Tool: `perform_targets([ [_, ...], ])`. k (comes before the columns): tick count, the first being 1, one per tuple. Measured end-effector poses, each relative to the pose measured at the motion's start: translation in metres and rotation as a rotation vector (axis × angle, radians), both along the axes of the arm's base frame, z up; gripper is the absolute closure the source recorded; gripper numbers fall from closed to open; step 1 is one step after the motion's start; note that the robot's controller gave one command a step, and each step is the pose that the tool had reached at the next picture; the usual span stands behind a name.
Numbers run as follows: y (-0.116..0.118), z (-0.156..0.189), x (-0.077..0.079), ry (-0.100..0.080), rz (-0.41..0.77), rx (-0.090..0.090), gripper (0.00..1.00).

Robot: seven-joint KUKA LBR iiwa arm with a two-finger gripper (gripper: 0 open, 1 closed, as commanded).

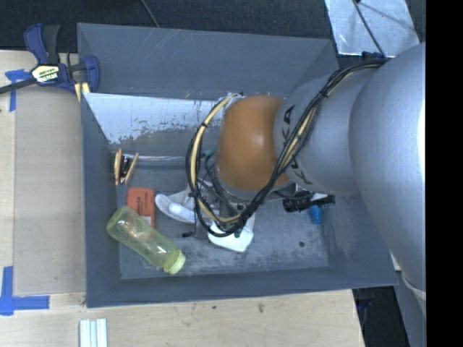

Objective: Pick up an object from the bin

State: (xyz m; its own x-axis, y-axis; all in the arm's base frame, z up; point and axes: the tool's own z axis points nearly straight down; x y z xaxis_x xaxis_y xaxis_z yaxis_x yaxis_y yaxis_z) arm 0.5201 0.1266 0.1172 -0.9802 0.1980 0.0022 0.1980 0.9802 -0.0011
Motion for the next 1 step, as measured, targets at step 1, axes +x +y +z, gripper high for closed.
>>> perform_targets([
  [1,-0.0001,0.0166,0.0006,-0.006,0.001,0.001,1.00],
])
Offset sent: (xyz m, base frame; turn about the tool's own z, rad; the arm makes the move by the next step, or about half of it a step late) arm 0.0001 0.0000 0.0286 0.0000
